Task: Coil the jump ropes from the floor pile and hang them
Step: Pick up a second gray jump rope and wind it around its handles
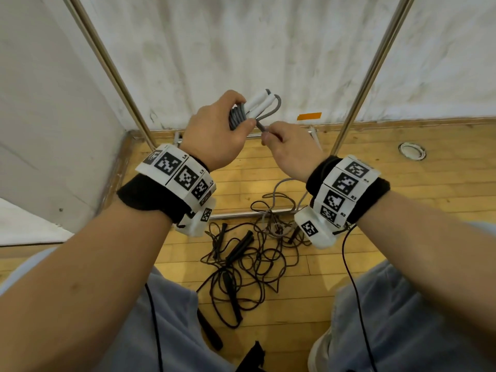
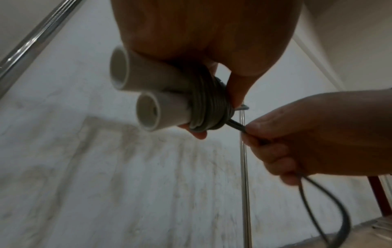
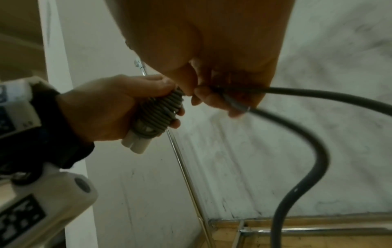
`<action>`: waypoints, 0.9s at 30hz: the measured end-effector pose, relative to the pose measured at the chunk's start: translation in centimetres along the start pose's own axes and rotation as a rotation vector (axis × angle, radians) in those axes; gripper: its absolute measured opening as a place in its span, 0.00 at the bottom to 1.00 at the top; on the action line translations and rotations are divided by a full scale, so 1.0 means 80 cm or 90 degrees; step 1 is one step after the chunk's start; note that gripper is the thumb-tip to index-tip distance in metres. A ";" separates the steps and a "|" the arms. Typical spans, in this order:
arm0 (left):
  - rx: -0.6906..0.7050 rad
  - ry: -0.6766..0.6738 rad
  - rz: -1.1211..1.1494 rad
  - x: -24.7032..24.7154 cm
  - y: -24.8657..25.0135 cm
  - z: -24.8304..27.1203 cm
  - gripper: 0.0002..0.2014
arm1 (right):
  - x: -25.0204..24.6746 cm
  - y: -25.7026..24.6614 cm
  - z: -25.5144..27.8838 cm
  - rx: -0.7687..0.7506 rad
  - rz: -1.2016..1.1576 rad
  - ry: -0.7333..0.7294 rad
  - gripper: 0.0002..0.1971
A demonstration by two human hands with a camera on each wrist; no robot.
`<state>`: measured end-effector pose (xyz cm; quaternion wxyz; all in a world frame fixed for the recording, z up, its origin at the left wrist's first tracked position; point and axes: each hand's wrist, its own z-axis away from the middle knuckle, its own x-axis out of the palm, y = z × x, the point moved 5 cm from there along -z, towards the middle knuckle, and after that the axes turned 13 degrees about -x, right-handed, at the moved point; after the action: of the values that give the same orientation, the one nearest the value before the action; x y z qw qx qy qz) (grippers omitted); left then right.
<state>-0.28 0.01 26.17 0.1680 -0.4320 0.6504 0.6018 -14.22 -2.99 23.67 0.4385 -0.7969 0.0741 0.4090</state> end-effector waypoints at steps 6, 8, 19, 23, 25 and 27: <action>-0.013 -0.021 -0.146 0.018 -0.029 -0.004 0.17 | 0.015 -0.003 0.003 -0.034 0.171 -0.155 0.09; -0.012 -0.050 -0.183 0.027 -0.034 -0.003 0.18 | 0.015 -0.008 0.004 -0.054 0.232 -0.213 0.09; 0.006 -0.272 -0.307 0.060 -0.036 0.007 0.13 | -0.013 -0.014 0.008 -0.156 0.272 -0.129 0.13; 0.065 -0.290 -0.241 0.060 -0.012 0.024 0.08 | -0.027 0.000 0.004 -0.133 0.203 -0.065 0.12; 0.066 -0.289 -0.207 0.060 -0.006 0.028 0.10 | -0.032 0.008 0.001 -0.102 0.171 -0.053 0.11; 0.058 -0.262 -0.194 0.060 -0.003 0.028 0.18 | -0.036 0.013 -0.001 -0.075 0.128 -0.042 0.10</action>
<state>-3.51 0.36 21.94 0.4045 -0.3853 0.5563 0.6152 -16.59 -4.38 25.08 0.3500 -0.7960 0.1152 0.4802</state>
